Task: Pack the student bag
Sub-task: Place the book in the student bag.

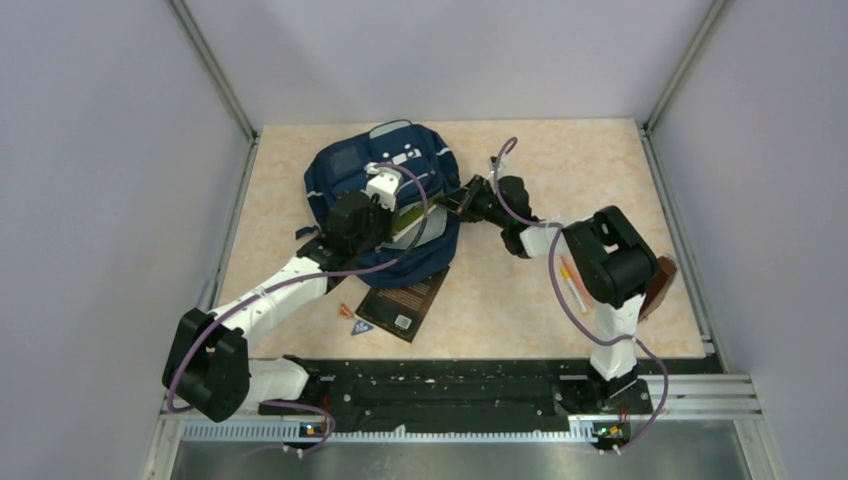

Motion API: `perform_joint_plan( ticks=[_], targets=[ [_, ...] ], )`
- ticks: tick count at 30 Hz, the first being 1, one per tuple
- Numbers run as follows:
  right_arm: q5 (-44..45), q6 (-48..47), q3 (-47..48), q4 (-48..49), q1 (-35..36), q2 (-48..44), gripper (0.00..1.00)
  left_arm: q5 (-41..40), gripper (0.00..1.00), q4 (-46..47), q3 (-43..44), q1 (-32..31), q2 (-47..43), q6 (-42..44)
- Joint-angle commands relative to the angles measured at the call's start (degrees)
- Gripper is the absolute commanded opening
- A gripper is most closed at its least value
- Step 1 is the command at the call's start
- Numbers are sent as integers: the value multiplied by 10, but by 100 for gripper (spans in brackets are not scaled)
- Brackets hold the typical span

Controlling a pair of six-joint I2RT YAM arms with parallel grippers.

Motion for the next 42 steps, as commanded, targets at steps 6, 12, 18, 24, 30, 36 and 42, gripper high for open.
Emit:
perform_joint_plan(
  ticks=[6,12,18,24,30,36,42],
  targets=[
    [121,10,68,99,56,44,0,40,0,65,17,-2,9,-29],
    [151,-22,117,82,75,85,0,43,0,68,22,-3,16,-32],
    [188,-35,115,97,85,87,2,35,0,77,16,-3,12,-44],
    [206,-96,30,102,88,-10,52,-7,2,65,12,-2,3,-56],
    [233,-172,-102,38,89,-173,65,-11,65,43,2,-2,-28,-72],
    [247,-210,-203,-88,88,-326,70,10,75,-53,-22,-3,-115,-107],
    [220,-195,-295,-148,89,-439,70,12,75,-154,-119,-4,-256,-236]
  ],
)
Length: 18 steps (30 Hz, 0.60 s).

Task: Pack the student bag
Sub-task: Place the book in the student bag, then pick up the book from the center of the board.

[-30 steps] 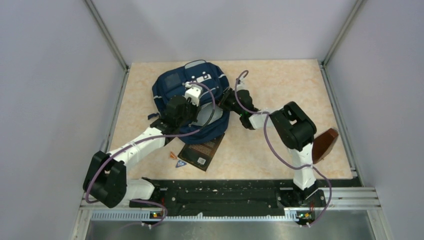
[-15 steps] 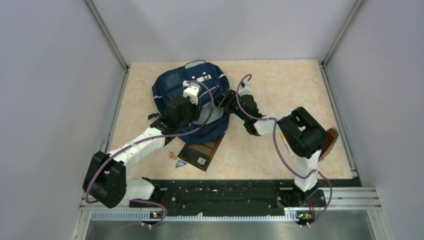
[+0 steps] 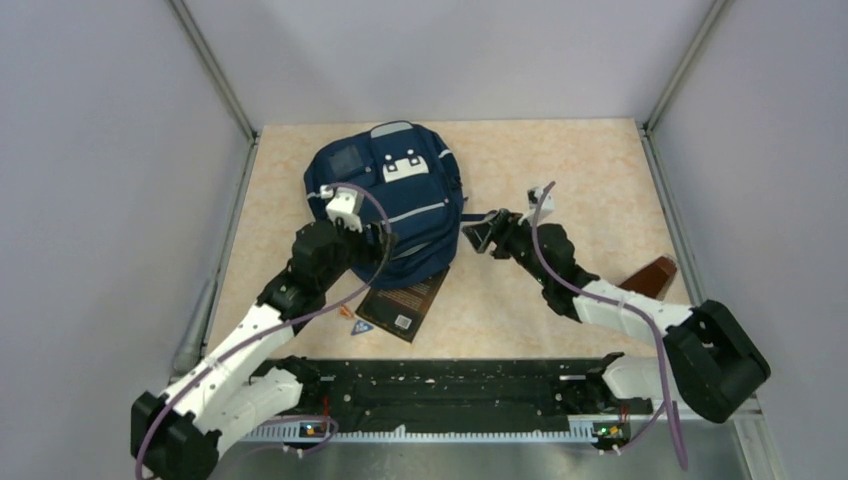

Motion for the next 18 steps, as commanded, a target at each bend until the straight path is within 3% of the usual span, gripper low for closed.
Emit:
perform_joint_plan(
  ticks=[1,5,9,18],
  targets=[
    [-14,-4,-56,-67,8,-69,70,11,75,-90,-80,-3,-90,-136],
    [-28,5,-87,-76,8,-100,70,7,74,-143,-144,-2,-155,-255],
    [-44,3,-93,-75,8,-97,69,7,73,-157,-198,-2,-190,-319],
    [-73,22,-96,-45,13,-75,66,-23,76,-180,-234,-2,-180,-368]
  ],
)
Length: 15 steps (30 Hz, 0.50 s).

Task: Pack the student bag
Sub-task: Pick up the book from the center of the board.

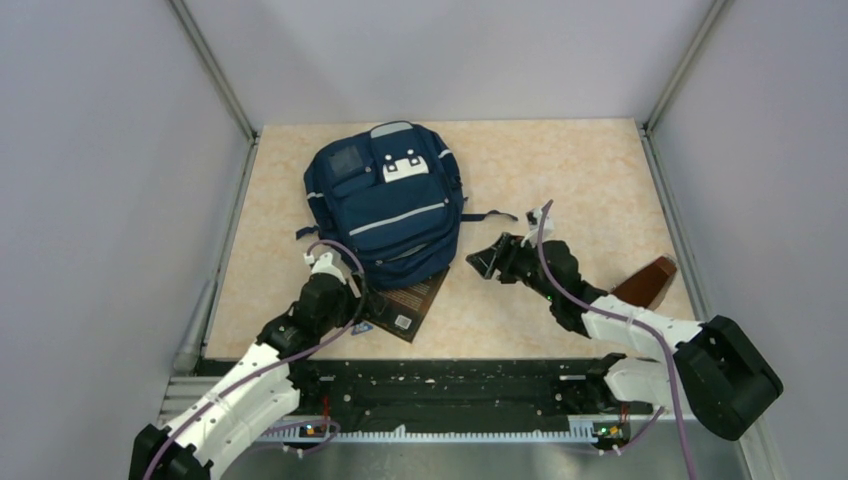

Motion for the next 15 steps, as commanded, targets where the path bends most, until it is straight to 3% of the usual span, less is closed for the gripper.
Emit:
perform_joint_plan(
  ticks=[1,9,15],
  targets=[
    [-19,9,-1,33,11,7,66,-35,76,-7,3,-1,13,-32],
    [-30,8,-1,35,12,17,66,-122,80,-45,18,-1,9,-14],
    [-38,10,3,45,13,33,65,-104,80,-20,18,-1,15,-15]
  ],
)
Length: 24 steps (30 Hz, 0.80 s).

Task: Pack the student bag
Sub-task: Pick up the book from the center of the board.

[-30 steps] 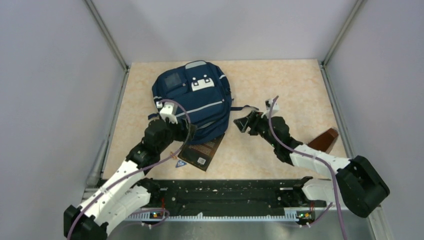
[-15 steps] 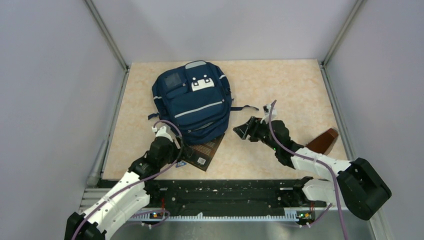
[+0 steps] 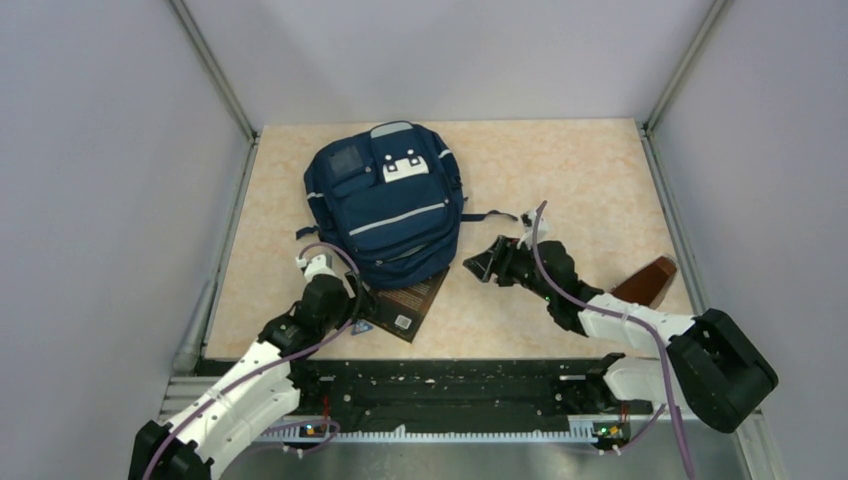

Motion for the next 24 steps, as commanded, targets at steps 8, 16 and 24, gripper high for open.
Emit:
perform_joint_plan(
  ticks=[8,16,24],
  targets=[
    [-15,5,3,43,9,20,65,27,71,23,35,-2,4,2],
    [-15,5,0,39,9,18,64,50,68,48,19,-2,14,-13],
    [-18,7,-5,38,9,16,64,-8,74,7,20,-1,-11,-5]
  ],
)
